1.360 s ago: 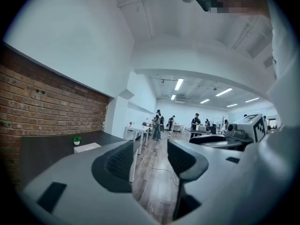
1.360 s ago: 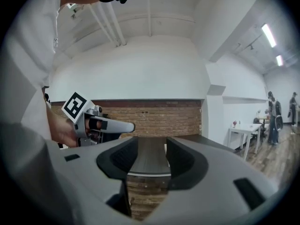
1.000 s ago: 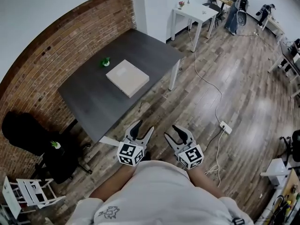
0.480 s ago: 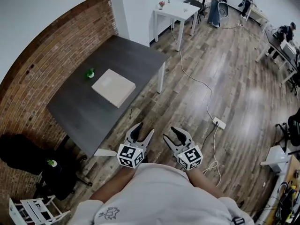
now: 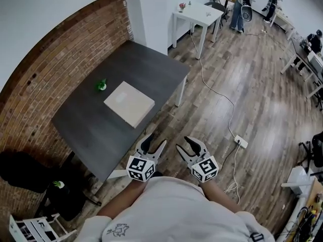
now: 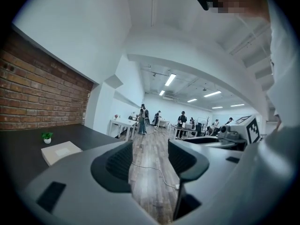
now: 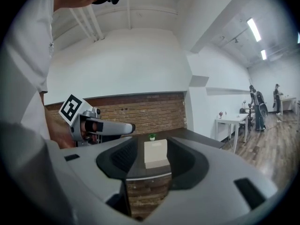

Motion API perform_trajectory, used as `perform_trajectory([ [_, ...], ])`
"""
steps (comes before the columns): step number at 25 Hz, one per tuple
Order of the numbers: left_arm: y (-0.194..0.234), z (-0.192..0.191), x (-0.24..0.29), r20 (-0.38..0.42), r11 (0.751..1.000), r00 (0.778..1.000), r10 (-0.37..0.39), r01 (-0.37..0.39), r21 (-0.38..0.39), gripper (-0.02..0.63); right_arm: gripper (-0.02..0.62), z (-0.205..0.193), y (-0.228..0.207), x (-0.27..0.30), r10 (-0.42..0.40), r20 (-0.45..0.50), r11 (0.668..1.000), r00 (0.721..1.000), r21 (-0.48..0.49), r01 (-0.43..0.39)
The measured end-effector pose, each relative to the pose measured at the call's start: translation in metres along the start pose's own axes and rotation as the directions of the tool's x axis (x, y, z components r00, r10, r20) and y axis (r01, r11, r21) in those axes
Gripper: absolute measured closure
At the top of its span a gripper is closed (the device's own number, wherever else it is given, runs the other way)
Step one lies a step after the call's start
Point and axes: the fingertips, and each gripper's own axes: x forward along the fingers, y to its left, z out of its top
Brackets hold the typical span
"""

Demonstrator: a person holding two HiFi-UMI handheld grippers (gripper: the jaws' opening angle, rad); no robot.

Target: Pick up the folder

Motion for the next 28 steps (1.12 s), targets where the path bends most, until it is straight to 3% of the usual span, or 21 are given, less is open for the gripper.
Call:
perform_trajectory([
  [13,0.182,0.067,0.000,0.054,0.995,0.993,0.101,-0.101,-0.005,0.364,0.396,0.044,0.020,0.198,0.133,0.015,0.991,0.991,-0.004,-0.133],
  [20,0.229,0.065,-0.010,0.048,0.983,0.983,0.179,-0.177,-0.041,0.364,0.396,0.045,0.033,0.252,0.222,-0.009,0.975,0.975,0.003,-0.222],
  [24,0.251,0.063,-0.012,0.040,0.965,0.966,0.255,-0.252,-0.067,0.364,0.396,0.044,0.039,0.283,0.318,-0.022,0.948,0.948,0.020,-0.317],
  [28,0.279,0.064,-0.012,0.041,0.928,0.930,0.365,-0.360,-0.093,0.364,0.396,0.044,0.041,0.320,0.439,-0.046,0.899,0.897,0.014,-0.439],
])
